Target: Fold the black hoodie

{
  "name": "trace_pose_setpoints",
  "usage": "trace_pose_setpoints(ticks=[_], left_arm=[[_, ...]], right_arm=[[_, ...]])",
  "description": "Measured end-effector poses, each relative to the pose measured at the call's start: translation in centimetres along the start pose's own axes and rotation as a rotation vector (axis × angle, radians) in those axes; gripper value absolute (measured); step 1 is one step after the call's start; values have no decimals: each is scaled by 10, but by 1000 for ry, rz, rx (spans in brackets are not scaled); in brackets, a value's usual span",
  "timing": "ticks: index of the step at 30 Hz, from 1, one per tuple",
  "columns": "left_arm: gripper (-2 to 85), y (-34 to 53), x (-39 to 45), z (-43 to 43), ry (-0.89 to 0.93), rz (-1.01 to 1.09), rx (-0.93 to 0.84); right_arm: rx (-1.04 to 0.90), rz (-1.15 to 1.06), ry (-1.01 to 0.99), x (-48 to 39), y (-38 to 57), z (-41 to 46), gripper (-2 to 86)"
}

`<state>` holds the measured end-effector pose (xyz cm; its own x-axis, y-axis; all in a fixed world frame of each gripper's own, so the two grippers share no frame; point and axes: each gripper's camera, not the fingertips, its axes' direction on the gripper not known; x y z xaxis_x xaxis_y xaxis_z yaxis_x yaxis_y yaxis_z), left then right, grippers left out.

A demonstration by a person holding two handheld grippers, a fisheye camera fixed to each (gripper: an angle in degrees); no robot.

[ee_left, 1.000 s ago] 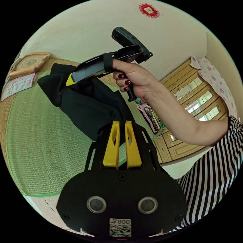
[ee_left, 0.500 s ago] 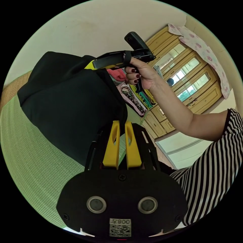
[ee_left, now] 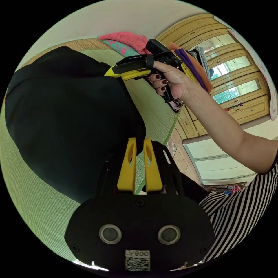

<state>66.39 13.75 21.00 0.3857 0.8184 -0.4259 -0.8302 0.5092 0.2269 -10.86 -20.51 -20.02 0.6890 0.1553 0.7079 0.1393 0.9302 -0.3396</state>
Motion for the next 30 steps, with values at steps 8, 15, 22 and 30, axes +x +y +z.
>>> trace_pose_setpoints(ticks=[8,15,22,30], left_arm=[[101,-23,14,-9,92,4,70],[101,-32,25,-17,81,3,119],[60,7,22,-69,24,-66,258],[5,31,-29,-80,90,-268,287]], right_arm=[[84,-138,52,-14,78,-19,34],[-160,-275,215,-51,137,80,3],[-107,-222,189,-29,170,96,0],[-53,-185,163,-49,207,108,0]])
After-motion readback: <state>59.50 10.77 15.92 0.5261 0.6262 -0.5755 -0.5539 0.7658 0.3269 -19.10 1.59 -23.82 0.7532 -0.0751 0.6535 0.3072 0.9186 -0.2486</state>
